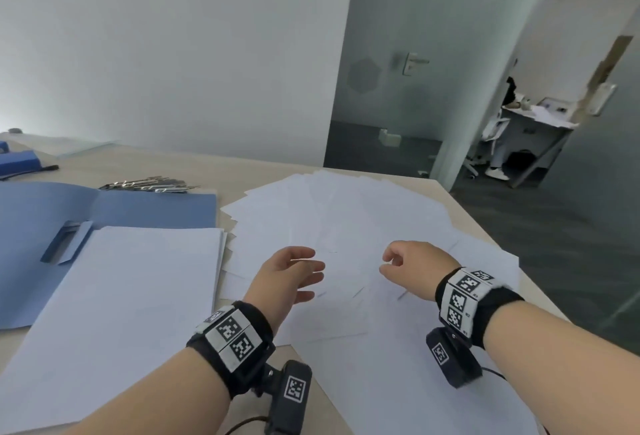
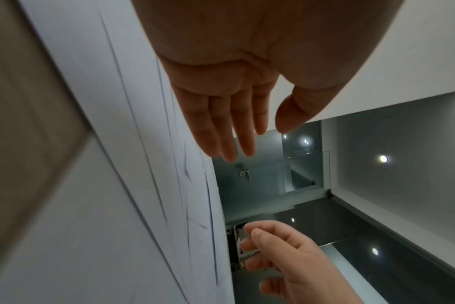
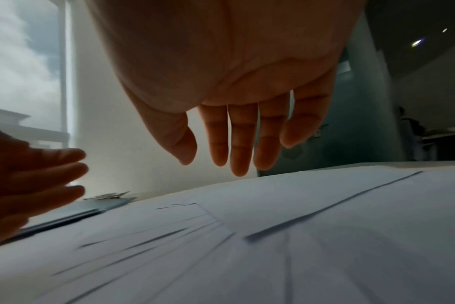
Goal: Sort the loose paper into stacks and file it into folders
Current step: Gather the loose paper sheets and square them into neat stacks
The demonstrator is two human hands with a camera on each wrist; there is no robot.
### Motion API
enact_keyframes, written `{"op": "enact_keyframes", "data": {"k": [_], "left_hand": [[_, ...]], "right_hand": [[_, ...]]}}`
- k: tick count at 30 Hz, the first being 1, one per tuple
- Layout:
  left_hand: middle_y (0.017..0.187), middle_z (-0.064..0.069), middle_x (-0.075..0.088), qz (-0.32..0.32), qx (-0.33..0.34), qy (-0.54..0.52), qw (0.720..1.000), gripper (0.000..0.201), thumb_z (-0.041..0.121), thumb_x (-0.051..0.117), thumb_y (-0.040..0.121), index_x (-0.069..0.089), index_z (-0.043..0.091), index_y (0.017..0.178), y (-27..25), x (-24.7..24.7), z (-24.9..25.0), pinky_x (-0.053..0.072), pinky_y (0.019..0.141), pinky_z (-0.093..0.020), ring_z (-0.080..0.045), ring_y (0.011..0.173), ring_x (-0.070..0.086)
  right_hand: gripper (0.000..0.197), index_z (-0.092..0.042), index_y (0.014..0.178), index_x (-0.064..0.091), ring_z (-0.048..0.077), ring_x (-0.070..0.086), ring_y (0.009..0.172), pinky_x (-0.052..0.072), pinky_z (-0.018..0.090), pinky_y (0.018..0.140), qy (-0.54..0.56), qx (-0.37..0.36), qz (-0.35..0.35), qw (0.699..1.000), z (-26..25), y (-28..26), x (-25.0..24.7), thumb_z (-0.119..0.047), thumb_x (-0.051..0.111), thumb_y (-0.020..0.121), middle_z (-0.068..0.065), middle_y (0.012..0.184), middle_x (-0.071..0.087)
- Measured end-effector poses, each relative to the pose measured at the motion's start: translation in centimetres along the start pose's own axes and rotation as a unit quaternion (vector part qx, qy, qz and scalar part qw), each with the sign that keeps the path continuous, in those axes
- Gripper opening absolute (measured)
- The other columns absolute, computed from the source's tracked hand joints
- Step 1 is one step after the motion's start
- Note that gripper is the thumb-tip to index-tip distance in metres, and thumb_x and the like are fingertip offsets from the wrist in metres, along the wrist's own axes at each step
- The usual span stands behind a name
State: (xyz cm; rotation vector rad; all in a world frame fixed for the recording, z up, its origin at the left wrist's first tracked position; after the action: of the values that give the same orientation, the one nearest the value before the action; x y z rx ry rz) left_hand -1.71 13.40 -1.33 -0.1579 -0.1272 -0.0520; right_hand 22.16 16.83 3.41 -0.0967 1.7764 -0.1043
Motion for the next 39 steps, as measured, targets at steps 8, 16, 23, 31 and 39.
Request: {"op": "enact_keyframes", "data": {"k": [8, 16, 23, 31, 39], "left_hand": [[0.089, -0.013, 0.075, 0.004, -0.023, -0.095, 0.995, 0.016, 0.003, 0.053, 0.096, 0.069, 0.007, 0.099, 2.5, -0.5, -2.6, 0.053, 0.064, -0.033, -0.024, 0.078, 0.071], [0.080, -0.015, 0.071, -0.054, -0.018, -0.086, 0.995, 0.020, 0.001, 0.050, 0.099, 0.068, 0.005, 0.092, 2.9, 0.0, -3.2, 0.049, 0.061, -0.031, -0.021, 0.069, 0.065], [0.080, -0.014, 0.072, -0.074, -0.015, -0.078, 0.994, 0.020, 0.003, 0.050, 0.099, 0.068, 0.005, 0.094, 2.9, 0.4, -3.0, 0.049, 0.063, -0.031, -0.021, 0.069, 0.065], [0.080, -0.012, 0.072, -0.091, -0.010, -0.087, 0.992, 0.013, 0.011, 0.056, 0.094, 0.069, 0.008, 0.092, 3.1, 0.7, -3.1, 0.049, 0.062, -0.029, -0.020, 0.069, 0.066], [0.078, -0.011, 0.073, -0.104, 0.002, -0.101, 0.989, 0.024, 0.024, 0.056, 0.075, 0.069, 0.009, 0.089, 3.4, 0.9, -3.2, 0.049, 0.061, -0.027, -0.018, 0.068, 0.065]], "right_hand": [[0.041, -0.030, 0.130, 0.056, 0.016, 0.054, 0.118, 0.045, 0.034, 0.103, -0.051, 0.003, -0.015, 0.999, 0.4, 4.6, 2.0, -0.050, 0.053, 0.094, -0.006, 0.135, 0.052], [0.055, -0.035, 0.140, 0.047, 0.019, 0.052, 0.127, 0.044, 0.038, 0.104, -0.185, -0.015, -0.079, 0.979, -1.5, 7.9, 1.8, -0.060, 0.054, 0.091, -0.005, 0.143, 0.049], [0.102, -0.028, 0.158, 0.022, 0.025, 0.040, 0.143, 0.036, 0.040, 0.114, -0.168, 0.022, -0.118, 0.979, -0.9, 9.9, 3.1, -0.083, 0.053, 0.078, 0.002, 0.160, 0.034], [0.132, -0.027, 0.160, 0.008, 0.034, 0.025, 0.150, 0.026, 0.050, 0.120, -0.077, 0.104, -0.101, 0.986, -3.2, 12.4, 5.5, -0.101, 0.039, 0.055, 0.006, 0.167, 0.013], [0.135, -0.019, 0.161, 0.004, 0.041, 0.031, 0.146, 0.029, 0.049, 0.118, -0.027, 0.197, -0.085, 0.976, -4.9, 14.8, 6.3, -0.100, 0.042, 0.059, 0.016, 0.163, 0.025]]}}
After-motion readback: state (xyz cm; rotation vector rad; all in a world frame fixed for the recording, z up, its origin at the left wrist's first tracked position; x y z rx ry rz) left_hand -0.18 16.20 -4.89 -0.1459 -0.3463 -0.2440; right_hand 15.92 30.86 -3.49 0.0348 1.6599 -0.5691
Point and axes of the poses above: each hand's wrist, its own y-axis towards the middle knuckle, its own x-axis out of the palm, z = x × y, the point moved 10 cm from there along y, towards the middle knuckle
